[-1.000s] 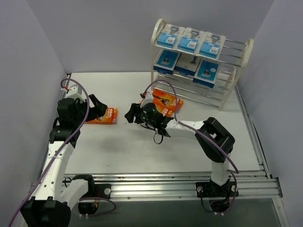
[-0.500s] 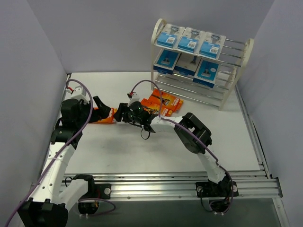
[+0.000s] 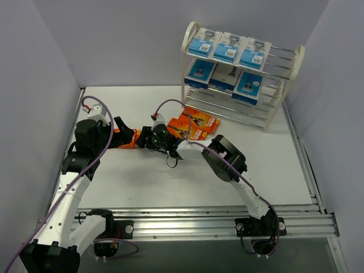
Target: Place and organize the shaving razors onto the shelf
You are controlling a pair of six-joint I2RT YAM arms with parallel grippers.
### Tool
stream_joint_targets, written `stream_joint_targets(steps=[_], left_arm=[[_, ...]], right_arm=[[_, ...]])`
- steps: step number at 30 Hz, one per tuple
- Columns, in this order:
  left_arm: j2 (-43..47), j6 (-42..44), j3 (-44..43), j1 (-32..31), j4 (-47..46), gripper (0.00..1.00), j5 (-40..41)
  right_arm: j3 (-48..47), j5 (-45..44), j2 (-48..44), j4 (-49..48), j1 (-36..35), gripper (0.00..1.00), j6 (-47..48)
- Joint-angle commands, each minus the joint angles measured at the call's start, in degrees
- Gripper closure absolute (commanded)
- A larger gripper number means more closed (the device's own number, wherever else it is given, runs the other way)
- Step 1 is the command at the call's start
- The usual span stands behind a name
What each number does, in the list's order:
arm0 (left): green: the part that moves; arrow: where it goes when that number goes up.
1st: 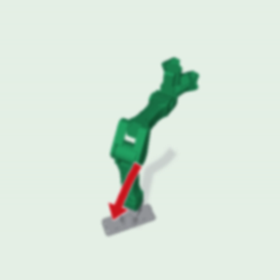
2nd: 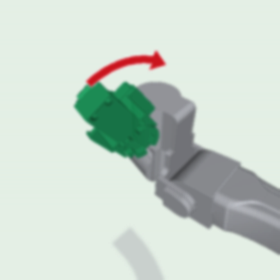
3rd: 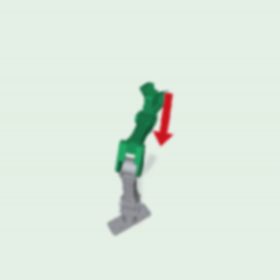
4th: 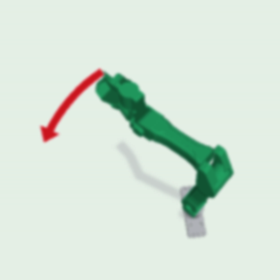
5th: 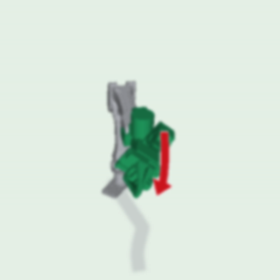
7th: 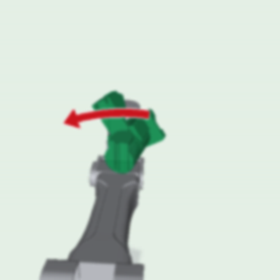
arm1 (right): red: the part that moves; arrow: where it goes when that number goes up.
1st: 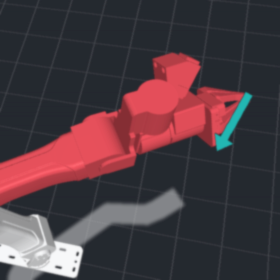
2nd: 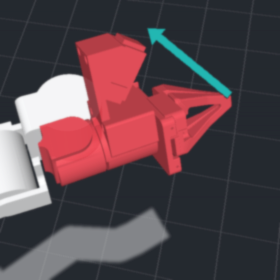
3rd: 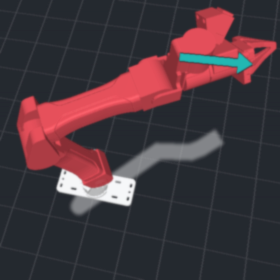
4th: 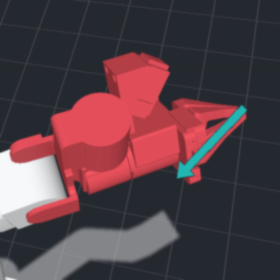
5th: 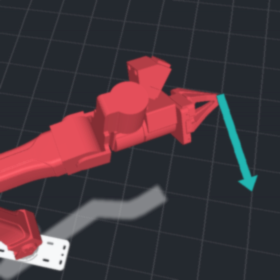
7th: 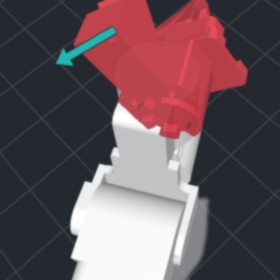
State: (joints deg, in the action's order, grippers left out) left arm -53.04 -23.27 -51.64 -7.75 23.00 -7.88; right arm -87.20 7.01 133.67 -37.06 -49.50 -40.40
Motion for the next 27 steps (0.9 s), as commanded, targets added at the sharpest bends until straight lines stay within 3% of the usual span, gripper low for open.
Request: stream_joint_targets(steps=[1, 27], left_arm=[[1.09, 0.94, -2.50, -0.51, 0.20, 0.06, 0.76], [0.83, 1.12, -2.50, -0.69, -0.15, 0.06, -0.73]], right_arm=[[-2.89, 0.82, 0.80, -1.70, 0.10, 0.50, -0.55], [-6.67, 2.93, 5.99, -3.63, 0.89, 0.73, -1.34]])
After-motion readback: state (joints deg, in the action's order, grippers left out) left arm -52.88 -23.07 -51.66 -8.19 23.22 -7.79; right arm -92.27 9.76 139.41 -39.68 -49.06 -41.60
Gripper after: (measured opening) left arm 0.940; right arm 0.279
